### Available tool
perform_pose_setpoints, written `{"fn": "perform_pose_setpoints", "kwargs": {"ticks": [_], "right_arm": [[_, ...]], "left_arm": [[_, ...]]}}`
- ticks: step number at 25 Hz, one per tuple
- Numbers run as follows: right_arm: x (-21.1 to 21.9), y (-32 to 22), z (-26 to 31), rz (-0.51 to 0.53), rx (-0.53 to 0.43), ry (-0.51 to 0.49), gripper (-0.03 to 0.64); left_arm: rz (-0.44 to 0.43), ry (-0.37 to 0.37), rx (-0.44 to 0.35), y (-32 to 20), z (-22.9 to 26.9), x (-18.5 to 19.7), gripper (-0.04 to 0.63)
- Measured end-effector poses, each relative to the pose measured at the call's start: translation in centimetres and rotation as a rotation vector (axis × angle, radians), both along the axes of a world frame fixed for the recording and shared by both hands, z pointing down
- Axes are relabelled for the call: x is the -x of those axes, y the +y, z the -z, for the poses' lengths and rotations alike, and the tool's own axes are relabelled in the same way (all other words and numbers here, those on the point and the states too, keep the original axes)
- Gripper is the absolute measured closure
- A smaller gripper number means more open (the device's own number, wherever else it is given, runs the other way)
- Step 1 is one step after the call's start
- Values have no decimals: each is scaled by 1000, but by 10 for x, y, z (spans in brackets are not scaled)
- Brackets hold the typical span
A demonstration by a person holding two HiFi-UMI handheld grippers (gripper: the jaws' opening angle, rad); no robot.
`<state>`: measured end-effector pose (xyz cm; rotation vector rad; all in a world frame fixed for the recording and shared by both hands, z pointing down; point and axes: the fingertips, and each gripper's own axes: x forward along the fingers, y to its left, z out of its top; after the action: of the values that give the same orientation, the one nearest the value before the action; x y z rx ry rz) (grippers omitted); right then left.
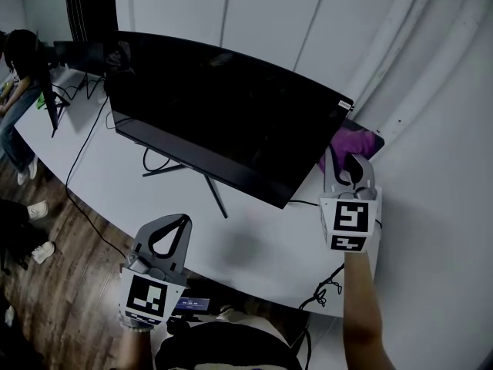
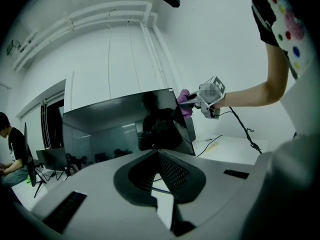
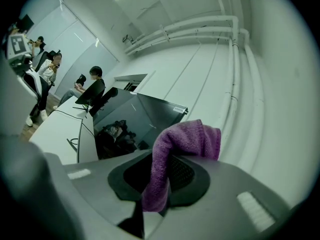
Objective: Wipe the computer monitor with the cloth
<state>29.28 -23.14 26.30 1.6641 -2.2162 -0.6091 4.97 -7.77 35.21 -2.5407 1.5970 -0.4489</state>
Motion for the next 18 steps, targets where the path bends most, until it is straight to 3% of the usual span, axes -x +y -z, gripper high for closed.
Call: {"fn": "perform_pose_setpoints", "kwargs": {"ticks": [18], "right_arm": [[8,16,-75,-9,158,-52,543]], "left_arm": [[9,-16,26,2,-10,6,589]]}}
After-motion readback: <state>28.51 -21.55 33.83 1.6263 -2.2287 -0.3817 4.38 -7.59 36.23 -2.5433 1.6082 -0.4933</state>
